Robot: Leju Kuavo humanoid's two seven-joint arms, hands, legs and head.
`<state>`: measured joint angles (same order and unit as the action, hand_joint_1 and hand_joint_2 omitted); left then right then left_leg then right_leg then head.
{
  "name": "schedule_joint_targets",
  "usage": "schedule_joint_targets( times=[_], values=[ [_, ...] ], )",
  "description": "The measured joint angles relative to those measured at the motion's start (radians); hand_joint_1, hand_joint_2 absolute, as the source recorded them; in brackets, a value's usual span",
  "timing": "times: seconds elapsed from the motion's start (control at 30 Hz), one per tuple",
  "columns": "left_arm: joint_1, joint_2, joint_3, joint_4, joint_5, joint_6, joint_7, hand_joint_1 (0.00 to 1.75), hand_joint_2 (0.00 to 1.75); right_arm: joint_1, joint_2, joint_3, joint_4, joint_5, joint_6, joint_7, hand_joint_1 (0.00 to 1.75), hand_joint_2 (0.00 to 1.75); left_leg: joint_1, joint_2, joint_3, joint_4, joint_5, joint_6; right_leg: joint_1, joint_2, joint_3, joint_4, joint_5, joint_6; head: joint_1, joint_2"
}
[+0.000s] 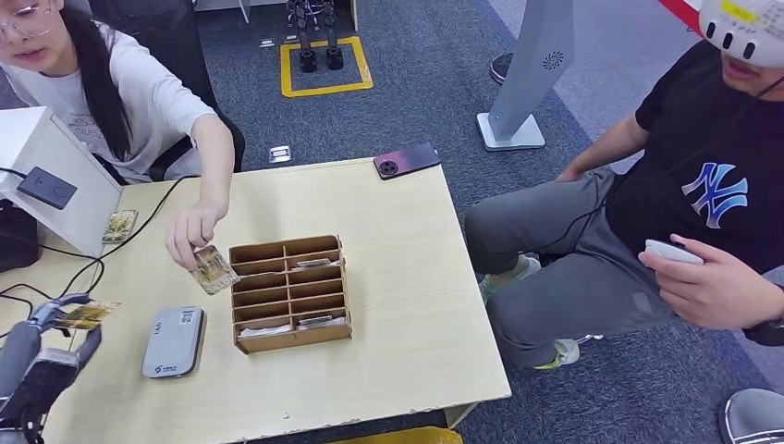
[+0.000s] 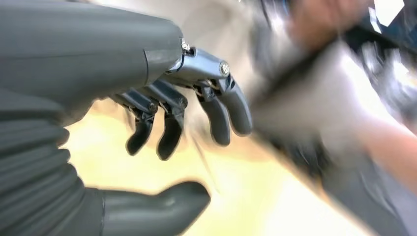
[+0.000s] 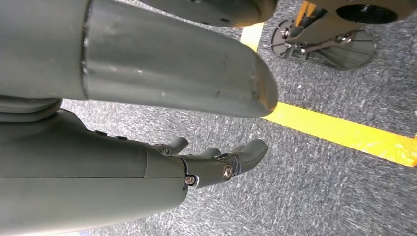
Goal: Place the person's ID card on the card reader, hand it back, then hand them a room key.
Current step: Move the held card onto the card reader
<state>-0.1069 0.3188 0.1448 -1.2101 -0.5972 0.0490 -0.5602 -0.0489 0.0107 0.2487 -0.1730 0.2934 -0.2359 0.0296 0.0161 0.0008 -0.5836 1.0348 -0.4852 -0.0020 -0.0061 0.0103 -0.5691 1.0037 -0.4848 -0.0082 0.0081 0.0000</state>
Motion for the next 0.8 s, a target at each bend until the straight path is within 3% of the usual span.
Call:
schedule_joint_targets(
  times=[0.03,0.1,0.33,0.8],
  values=[
    [0.025,0.0,-0.013,-0.032,0.014,-0.07,0.006,0.0,1.75,0.0,0.0,0.0,0.0,0.0,-0.001,-0.001,0.0,0.0,0.0,0.0,0.0,0.0,0.0,0.0,0.0,0.0,0.0,0.0,0.0,0.0,0.0,0.0],
    [0.061,0.001,-0.029,-0.078,0.024,-0.111,0.012,0.0,1.75,0.001,0.0,0.0,0.0,0.0,-0.001,-0.002,0.0,0.0,0.0,0.0,-0.001,0.0,-0.001,0.0,0.0,0.0,-0.001,0.0,0.0,0.0,0.001,0.0],
    [0.102,0.01,-0.055,-0.149,0.036,-0.091,0.022,0.0,1.75,0.001,0.0,0.0,0.0,0.0,-0.001,-0.001,0.0,0.0,0.0,-0.001,-0.001,0.0,-0.001,0.0,0.0,-0.001,0.0,0.0,0.0,0.0,0.001,0.0],
    [0.112,0.015,-0.06,-0.17,0.04,-0.091,0.022,0.0,1.75,0.001,0.0,0.0,0.0,0.0,-0.001,0.0,0.0,0.0,0.0,-0.001,-0.001,0.0,0.0,0.0,0.0,-0.001,0.0,0.0,0.0,0.0,0.001,0.0]
  ],
)
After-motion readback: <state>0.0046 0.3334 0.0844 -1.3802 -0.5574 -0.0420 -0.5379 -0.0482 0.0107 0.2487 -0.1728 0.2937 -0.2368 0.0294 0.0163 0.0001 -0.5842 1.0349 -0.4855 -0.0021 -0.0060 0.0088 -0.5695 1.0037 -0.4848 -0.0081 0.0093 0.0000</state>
